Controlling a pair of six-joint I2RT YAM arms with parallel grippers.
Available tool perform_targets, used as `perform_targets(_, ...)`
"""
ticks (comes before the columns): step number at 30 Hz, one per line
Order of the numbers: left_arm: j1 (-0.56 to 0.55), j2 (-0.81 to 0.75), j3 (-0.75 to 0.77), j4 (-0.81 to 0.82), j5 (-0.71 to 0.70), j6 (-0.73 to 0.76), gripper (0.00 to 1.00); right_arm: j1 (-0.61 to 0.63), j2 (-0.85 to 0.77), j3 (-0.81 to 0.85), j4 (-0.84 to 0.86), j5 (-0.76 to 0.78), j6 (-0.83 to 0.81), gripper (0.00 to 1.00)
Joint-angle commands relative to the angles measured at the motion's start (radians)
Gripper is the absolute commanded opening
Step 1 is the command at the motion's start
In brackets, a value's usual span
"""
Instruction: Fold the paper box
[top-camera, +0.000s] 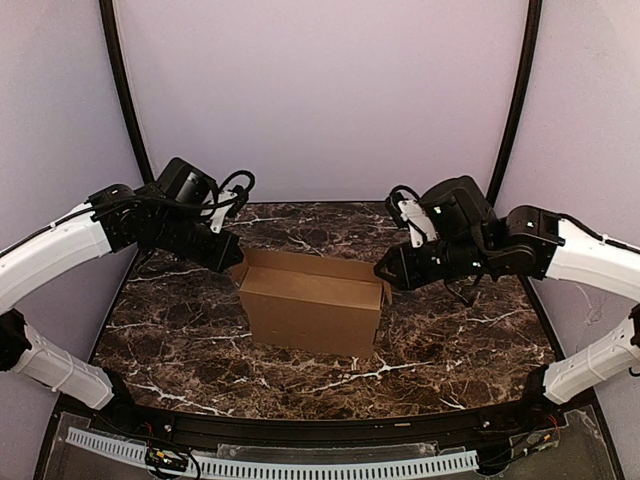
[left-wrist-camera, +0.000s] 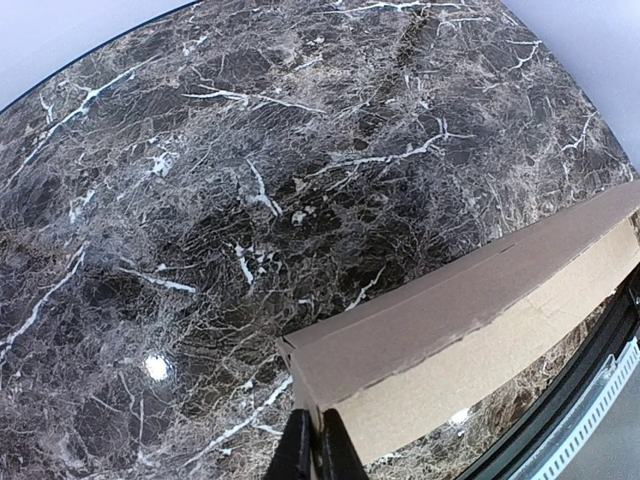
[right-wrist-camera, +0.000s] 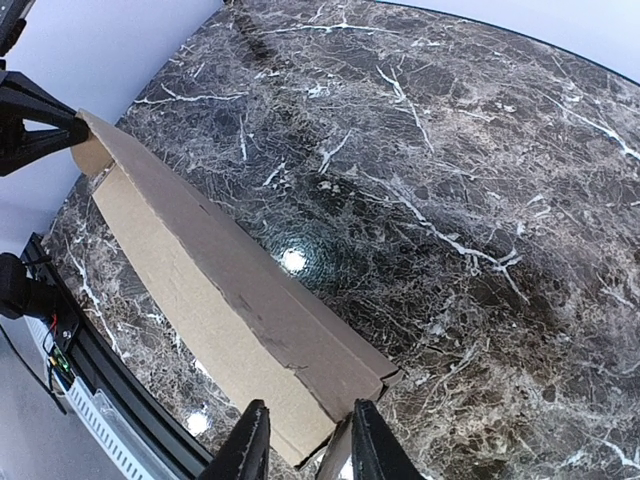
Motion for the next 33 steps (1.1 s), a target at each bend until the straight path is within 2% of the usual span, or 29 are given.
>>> perform_targets(1,-0.009,-0.022,-0.017,0.004,0.029,-0.01,0.05,0.013,-0.033,-0.016,0.006,0.022,0.027,0.32)
perform_targets(5,-0.009,-0.023,-0.018,0.003,0.029,-0.012,0.04,0.013,-0.046,-0.026,0.005,0.022,0.036,0.36)
perform_targets(11,-0.009,-0.024,-0.022,0.003,0.029,-0.012,0.04,0.016,-0.071,-0.054,0.001,0.016,0.055,0.36)
perform_targets(33,-0.039,-0.022,-0.012,0.014,0.029,-0.043,0.04,0.03,-0.048,-0.055,0.008,0.021,0.061,0.14)
